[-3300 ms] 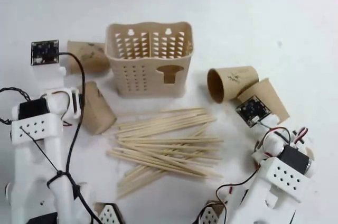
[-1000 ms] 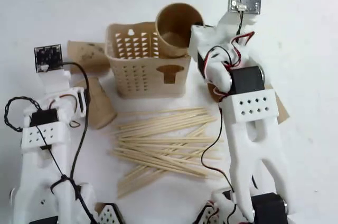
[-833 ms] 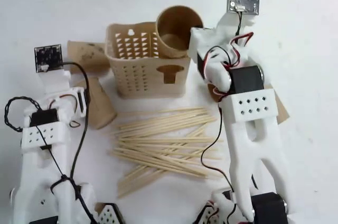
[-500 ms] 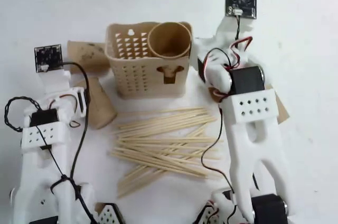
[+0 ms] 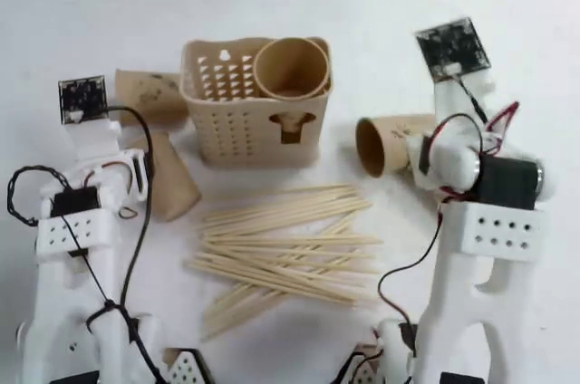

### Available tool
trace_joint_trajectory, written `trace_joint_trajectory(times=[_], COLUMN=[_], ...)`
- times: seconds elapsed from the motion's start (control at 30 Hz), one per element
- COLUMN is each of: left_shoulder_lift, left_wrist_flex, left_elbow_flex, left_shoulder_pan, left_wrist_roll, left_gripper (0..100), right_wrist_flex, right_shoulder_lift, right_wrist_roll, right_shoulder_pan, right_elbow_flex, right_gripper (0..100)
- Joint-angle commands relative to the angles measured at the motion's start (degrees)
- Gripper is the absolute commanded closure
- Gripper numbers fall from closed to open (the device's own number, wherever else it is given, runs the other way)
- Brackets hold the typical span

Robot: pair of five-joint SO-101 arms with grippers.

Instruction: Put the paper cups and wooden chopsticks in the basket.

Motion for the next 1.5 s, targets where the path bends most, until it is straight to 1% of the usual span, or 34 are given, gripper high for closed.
trace_joint_trajectory(times=[0.0, 0.1, 0.17, 0.37, 0.53, 0.6, 0.8, 0.9, 1.17, 1.3, 1.47], left_shoulder_lift=[-0.6, -0.7, -0.8, -0.8, -0.8, -0.8, -0.8, -0.8, -0.8, -0.8, -0.8], left_wrist_flex=[0.2, -0.3, -0.3, -0.3, -0.3, -0.3, -0.3, -0.3, -0.3, -0.3, -0.3], left_elbow_flex=[0.1, 0.9, 1.0, 0.9, 0.9, 0.9, 0.9, 0.9, 1.0, 1.0, 1.1], left_shoulder_pan=[0.9, 0.9, 0.9, 0.9, 0.9, 0.9, 0.9, 0.9, 1.0, 1.0, 1.0], left_wrist_roll=[0.4, 0.2, 0.2, 0.1, 0.1, 0.1, 0.1, 0.1, 0.1, 0.2, 0.2], left_gripper=[79, 79, 79, 79, 79, 79, 79, 79, 79, 79, 79], right_wrist_flex=[-4.3, -10.4, -14.7, -28.2, -34.1, -36.2, -42.3, -45.4, -47.4, -48.6, -48.6], right_shoulder_lift=[-1.6, -1.6, -1.7, -1.6, -1.6, -1.6, -1.5, -1.5, -1.0, 5.3, 14.2], right_wrist_roll=[1.1, 4.1, 4.8, 5.3, 6.3, 6.3, 6.3, 6.3, 6.0, 5.7, 3.4], right_shoulder_pan=[0.1, -4.9, -7.9, -10.4, -14.1, -14.2, -10.8, -10.3, -10.7, -10.2, -8.6], right_elbow_flex=[7.6, 15.0, 19.0, 27.7, 32.9, 33.8, 36.7, 38.6, 38.9, 36.7, 30.3], right_gripper=[75.9, 75.9, 75.9, 75.8, 75.8, 75.8, 75.8, 75.8, 75.8, 75.8, 75.8])
